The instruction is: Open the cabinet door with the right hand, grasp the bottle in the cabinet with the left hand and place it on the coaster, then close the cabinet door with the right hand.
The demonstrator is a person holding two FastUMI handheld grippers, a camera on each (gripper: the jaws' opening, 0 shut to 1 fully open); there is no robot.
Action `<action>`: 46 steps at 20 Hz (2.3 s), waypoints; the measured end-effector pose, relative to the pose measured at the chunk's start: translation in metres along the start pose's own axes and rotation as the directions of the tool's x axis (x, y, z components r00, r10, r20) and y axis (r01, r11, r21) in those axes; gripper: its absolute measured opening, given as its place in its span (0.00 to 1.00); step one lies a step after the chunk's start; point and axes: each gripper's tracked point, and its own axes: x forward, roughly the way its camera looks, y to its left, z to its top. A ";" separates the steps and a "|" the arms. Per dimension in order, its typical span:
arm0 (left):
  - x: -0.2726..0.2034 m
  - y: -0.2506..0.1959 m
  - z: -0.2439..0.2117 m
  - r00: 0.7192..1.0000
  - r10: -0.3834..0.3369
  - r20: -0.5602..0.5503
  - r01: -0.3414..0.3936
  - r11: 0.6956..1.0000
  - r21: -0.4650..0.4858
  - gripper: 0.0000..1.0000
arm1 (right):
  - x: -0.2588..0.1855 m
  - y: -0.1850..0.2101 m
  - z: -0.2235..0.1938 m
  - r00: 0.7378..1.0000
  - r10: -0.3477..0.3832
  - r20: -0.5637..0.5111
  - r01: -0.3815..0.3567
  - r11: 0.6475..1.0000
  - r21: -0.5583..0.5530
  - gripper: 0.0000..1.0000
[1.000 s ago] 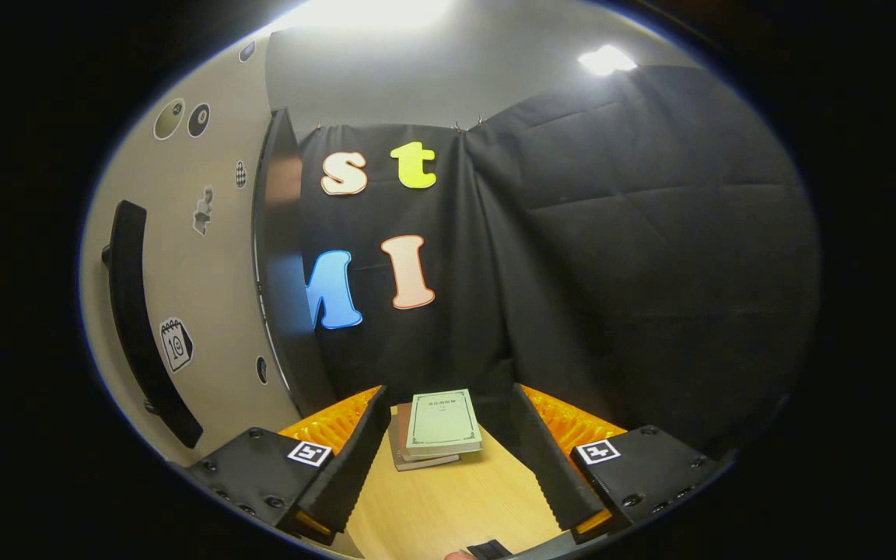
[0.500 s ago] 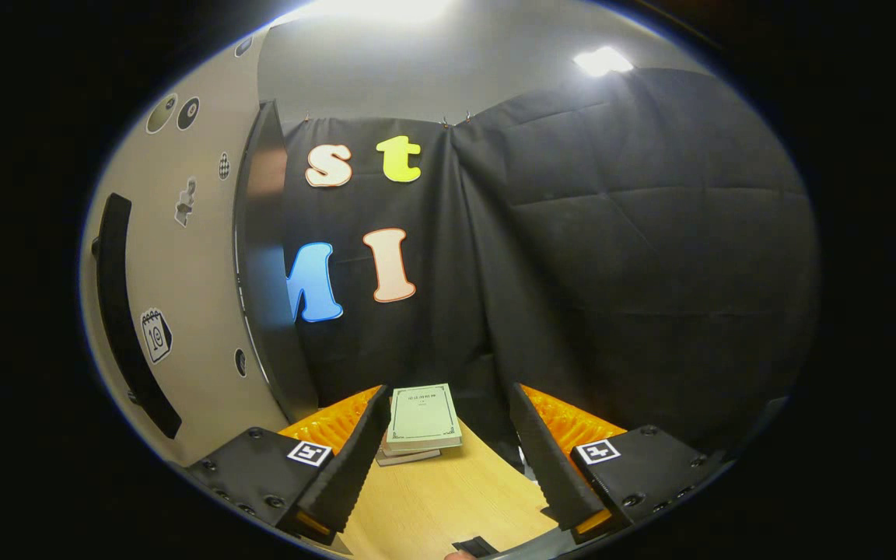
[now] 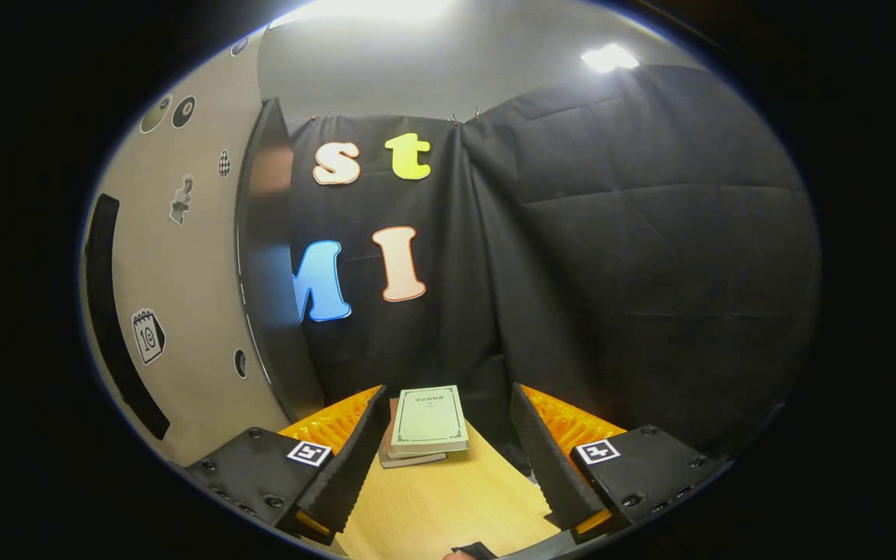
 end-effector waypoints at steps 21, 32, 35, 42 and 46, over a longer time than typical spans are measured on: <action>-0.230 0.109 -0.097 0.925 0.377 -0.054 -0.377 0.926 0.005 0.73 | 0.017 0.033 -0.017 0.962 0.252 -0.102 -0.255 0.967 -0.018 0.98; -0.323 0.128 -0.223 0.856 0.492 -0.158 -0.496 0.868 0.013 0.72 | 0.013 0.038 -0.025 0.939 0.310 -0.149 -0.319 0.947 -0.045 0.98; -0.332 0.129 -0.256 0.844 0.499 -0.196 -0.509 0.861 -0.001 0.75 | 0.013 0.031 -0.025 0.944 0.295 -0.149 -0.307 0.949 -0.066 0.98; -0.343 0.125 -0.310 0.817 0.520 -0.248 -0.538 0.843 -0.006 0.75 | 0.010 0.022 -0.025 0.949 0.271 -0.162 -0.291 0.950 -0.115 0.98; -0.343 0.121 -0.323 0.810 0.536 -0.239 -0.547 0.837 0.021 0.75 | 0.008 0.020 -0.027 0.948 0.268 -0.173 -0.291 0.949 -0.120 0.98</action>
